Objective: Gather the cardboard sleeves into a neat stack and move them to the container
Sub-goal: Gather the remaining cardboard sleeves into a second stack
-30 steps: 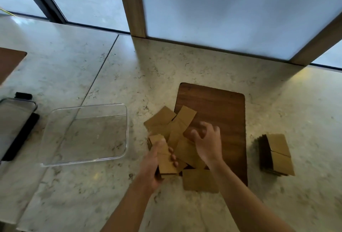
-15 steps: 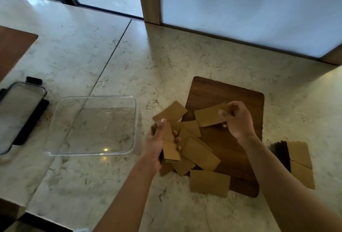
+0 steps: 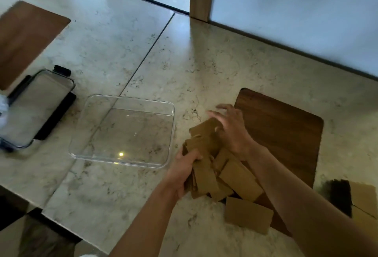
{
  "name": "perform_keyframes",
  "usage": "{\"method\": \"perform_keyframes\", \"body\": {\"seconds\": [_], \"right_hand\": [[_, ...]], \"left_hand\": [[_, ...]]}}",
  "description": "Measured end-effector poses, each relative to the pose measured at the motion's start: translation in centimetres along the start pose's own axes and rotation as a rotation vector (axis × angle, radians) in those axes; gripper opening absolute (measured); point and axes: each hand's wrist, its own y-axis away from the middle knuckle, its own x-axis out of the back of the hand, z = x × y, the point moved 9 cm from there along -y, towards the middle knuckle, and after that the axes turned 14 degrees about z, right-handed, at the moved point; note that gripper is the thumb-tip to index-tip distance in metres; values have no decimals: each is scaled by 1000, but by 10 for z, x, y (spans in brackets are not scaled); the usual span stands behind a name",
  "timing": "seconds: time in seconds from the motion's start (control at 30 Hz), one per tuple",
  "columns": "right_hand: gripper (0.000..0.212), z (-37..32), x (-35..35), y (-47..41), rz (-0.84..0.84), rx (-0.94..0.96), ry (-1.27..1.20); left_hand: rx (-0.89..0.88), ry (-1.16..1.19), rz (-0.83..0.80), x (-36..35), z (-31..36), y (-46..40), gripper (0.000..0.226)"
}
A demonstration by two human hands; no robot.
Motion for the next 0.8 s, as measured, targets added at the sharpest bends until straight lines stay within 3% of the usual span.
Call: {"method": "perform_keyframes", "body": {"seconds": [0.07, 0.2, 0.33, 0.4, 0.47, 0.67, 0.73, 0.8], "right_hand": [[56, -3, -9, -4, -164, 163, 160], [41, 5, 4, -2, -150, 143, 133], [27, 47, 58, 19, 296, -379, -243], [26, 60, 57, 48, 333, -656, -648], [21, 52, 50, 76, 286, -790, -994], [15, 35, 47, 124, 277, -810, -1081], [20, 34, 46, 129, 210, -796, -1206], [26, 28, 55, 132, 75, -669, -1313]], "left_hand": [[16, 102, -21, 2, 0, 2, 46], [45, 277, -89, -4, 5, 9, 51], [54, 262, -21, -7, 7, 10, 60], [26, 247, -13, -12, 11, 10, 60], [-7, 212, -25, -21, 16, 12, 56], [-85, -5, -118, -61, 13, 26, 54], [-42, -59, -155, -66, 6, 28, 65], [55, -57, -278, -75, -2, 34, 75]]}}
